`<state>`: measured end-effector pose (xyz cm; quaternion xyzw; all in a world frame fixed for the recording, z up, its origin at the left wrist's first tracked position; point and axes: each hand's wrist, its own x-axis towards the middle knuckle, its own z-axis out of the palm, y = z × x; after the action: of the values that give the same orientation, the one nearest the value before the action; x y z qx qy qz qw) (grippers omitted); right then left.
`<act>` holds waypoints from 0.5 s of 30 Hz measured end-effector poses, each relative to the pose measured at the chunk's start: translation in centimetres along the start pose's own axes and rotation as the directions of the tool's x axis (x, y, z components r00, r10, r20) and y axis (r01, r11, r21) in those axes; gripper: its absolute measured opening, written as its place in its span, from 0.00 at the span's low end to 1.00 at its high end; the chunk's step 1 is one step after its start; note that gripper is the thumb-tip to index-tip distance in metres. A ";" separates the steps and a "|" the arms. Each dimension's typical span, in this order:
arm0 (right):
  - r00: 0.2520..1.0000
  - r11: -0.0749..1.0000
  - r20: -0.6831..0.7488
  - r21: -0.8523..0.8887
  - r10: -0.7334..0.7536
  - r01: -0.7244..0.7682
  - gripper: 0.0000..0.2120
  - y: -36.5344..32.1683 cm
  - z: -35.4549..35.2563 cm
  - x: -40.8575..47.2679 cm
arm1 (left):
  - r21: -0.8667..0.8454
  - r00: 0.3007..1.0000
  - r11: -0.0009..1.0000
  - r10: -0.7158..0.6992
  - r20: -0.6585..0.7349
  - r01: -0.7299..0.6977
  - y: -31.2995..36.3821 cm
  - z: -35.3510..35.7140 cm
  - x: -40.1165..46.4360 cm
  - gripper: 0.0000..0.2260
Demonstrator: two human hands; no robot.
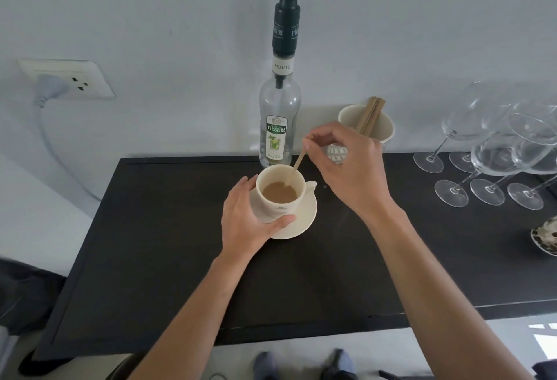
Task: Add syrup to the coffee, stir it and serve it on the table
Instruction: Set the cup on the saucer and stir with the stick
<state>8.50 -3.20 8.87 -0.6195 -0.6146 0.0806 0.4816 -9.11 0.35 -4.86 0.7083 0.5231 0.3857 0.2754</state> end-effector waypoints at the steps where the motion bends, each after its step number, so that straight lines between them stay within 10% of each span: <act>1: 0.999 0.999 0.028 -0.012 -0.034 0.035 0.01 0.1 0.1 0.1 | 0.010 1.000 1.000 0.003 -0.008 -0.003 0.0 0.2 0.0 0.45; 15: 0.957 0.984 0.234 -0.022 -0.170 0.179 0.04 1.4 2.5 2.2 | 0.054 0.998 0.997 0.054 -0.035 -0.052 -0.7 0.6 0.3 0.38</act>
<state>8.18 0.23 7.70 -0.5594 -0.7204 0.0963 0.3986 -8.96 0.88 -5.63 0.7219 0.5192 0.3917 0.2365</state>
